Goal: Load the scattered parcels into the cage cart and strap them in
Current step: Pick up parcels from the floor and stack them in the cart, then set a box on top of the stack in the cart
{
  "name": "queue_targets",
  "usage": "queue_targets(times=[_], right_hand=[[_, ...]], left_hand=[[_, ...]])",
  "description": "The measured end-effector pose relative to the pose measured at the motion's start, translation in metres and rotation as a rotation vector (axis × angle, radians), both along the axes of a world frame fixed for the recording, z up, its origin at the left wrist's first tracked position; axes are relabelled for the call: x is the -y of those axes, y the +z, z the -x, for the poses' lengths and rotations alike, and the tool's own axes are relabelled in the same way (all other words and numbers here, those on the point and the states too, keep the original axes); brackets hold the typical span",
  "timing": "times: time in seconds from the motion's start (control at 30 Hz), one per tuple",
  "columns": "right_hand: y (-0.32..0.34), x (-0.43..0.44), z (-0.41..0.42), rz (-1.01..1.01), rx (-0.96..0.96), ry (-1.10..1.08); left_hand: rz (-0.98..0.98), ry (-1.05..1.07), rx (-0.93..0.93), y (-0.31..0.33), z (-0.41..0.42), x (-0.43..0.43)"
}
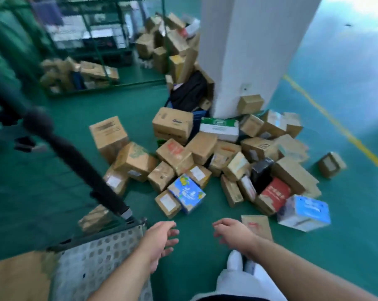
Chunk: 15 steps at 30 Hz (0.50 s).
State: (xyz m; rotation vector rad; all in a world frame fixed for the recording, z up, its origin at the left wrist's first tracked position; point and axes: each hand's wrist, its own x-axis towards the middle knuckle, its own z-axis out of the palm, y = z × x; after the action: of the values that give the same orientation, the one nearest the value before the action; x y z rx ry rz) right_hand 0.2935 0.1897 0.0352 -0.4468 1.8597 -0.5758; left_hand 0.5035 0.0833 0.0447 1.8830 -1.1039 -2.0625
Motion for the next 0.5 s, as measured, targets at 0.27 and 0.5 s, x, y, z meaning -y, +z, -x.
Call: queue_targets(times=[0.27, 0.5], right_hand=[[-0.023, -0.025, 0.163, -0.025, -0.003, -0.097], [-0.035, 0.004, 0.255, -0.069, 0.01, -0.11]], left_hand=[[-0.003, -0.084, 0.061, -0.002, 0.164, 0.015], [-0.052, -0.005, 0.108, -0.007, 0.223, 0.039]])
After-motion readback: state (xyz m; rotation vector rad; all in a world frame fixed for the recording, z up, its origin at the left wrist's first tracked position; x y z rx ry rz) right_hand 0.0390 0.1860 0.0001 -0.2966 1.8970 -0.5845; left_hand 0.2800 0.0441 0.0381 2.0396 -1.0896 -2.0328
